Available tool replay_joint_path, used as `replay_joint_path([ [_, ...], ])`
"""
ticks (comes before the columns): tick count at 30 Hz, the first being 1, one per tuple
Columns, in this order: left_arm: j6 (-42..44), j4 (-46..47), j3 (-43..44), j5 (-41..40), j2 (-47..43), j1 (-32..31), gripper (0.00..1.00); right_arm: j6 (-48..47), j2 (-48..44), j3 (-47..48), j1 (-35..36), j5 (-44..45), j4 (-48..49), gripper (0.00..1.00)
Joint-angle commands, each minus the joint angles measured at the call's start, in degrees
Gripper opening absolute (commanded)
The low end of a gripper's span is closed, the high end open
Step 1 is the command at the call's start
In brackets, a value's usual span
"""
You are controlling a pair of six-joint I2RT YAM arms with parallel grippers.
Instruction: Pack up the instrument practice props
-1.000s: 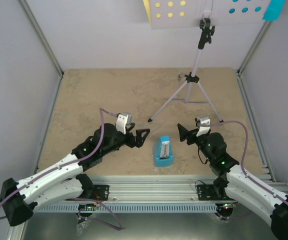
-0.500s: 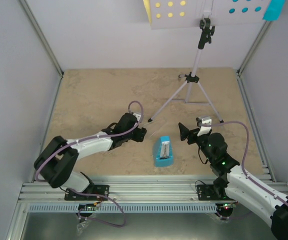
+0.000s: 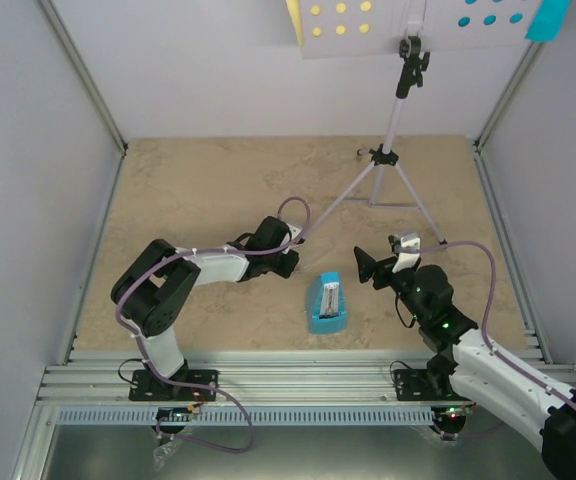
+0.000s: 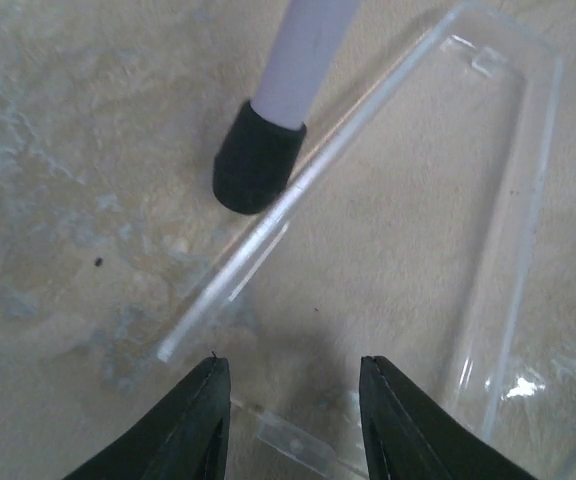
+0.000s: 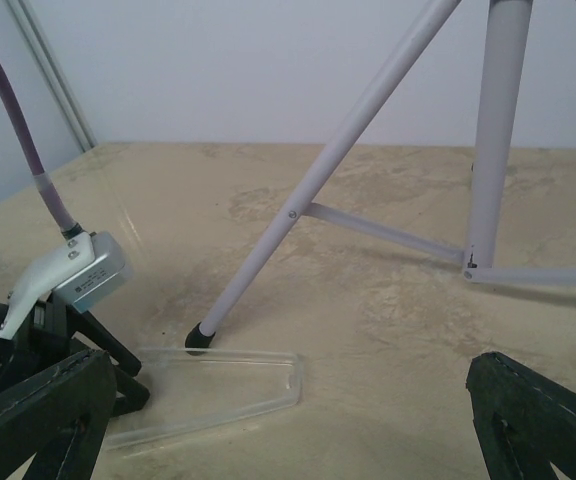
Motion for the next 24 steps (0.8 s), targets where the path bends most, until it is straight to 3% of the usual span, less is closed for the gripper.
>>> replay_joint_path([
  [1,2.3,0.2,0.7,2.5,0.6,0.0,0.35,0.4,0.8,0.9,-0.4,-1.1,1.6,0.98],
  [4,3.3,0.8,0.1,2.6,0.4,0.0,0.29,0.5,1.1,0.9,-0.4,-1.6,1.8,0.98],
  [11,4.9,0.2,0.2,-1.1,-1.1,0.0,0.31,0.4,1.3,0.6,-0.4,-2.0,2.4,0.98],
  [13,5.0,1.6,-1.0,-1.8,-3.5,0.0,0.36,0.3,1.4,0.6,-0.4,-2.1,2.5,0.98],
  [18,7.2,2.8,-2.1,1.0,-6.5,1.1,0.61,0.3,1.8,0.7,-0.4,-2.8,2.8,0.98],
  [24,7.4,1.4,2.0,5.8,-1.9,3.3,0.66,0.0,1.3,0.5,-0.4,-3.9,3.2,0.98],
])
